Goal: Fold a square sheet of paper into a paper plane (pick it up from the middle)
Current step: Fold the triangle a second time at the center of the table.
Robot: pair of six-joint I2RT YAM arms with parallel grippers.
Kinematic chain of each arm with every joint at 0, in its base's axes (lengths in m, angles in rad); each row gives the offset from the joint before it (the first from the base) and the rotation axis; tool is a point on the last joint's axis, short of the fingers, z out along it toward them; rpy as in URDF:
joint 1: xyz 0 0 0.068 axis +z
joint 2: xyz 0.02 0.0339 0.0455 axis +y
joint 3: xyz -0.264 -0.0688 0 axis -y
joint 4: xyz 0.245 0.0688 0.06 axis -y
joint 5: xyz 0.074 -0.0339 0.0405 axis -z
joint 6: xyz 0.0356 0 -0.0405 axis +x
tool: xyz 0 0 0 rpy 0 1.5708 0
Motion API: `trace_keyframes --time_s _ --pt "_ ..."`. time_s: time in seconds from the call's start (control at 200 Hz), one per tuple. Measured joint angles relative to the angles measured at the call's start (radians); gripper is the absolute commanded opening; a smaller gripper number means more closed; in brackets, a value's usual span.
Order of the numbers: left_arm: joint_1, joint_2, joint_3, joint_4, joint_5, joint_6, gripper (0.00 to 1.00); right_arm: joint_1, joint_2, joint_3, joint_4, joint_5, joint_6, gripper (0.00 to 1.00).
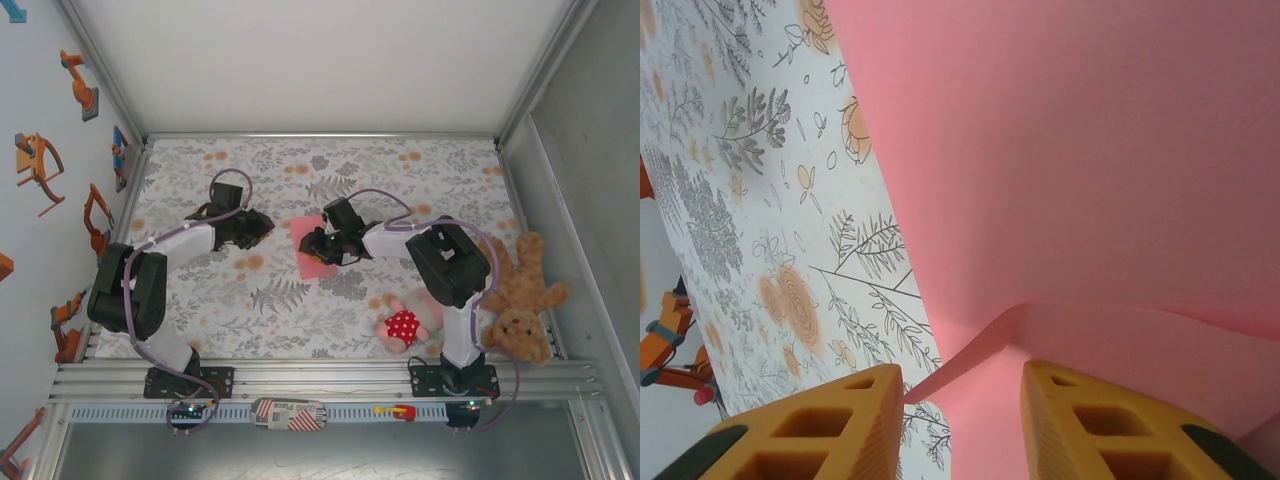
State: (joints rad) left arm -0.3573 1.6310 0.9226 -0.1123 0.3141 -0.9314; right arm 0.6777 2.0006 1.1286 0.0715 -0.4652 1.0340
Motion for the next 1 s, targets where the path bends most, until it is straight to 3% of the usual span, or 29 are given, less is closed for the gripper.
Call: trace_keyframes --time_s 0.14,0.295,0.441,0.671,1.002 --pt "-0.004 -0.047 -0.053 0.004 0.002 0.000 0.25 0.000 0.000 0.000 0.008 -0.008 0.003 0.43" --pt "-0.031 -0.059 -0.082 0.026 0.019 0.000 0.23 0.000 0.000 0.000 0.012 -0.013 0.003 0.41" --pt "-0.078 -0.058 -0.093 0.053 0.036 -0.004 0.15 0.000 0.002 -0.002 0.009 -0.010 -0.003 0.30" --pt "-0.121 0.002 -0.093 0.142 0.082 -0.014 0.01 0.000 0.013 -0.003 -0.021 0.006 -0.014 0.00" --pt "-0.180 0.116 -0.027 0.148 0.097 0.000 0.00 0.000 0.013 -0.003 -0.023 0.007 -0.016 0.00"
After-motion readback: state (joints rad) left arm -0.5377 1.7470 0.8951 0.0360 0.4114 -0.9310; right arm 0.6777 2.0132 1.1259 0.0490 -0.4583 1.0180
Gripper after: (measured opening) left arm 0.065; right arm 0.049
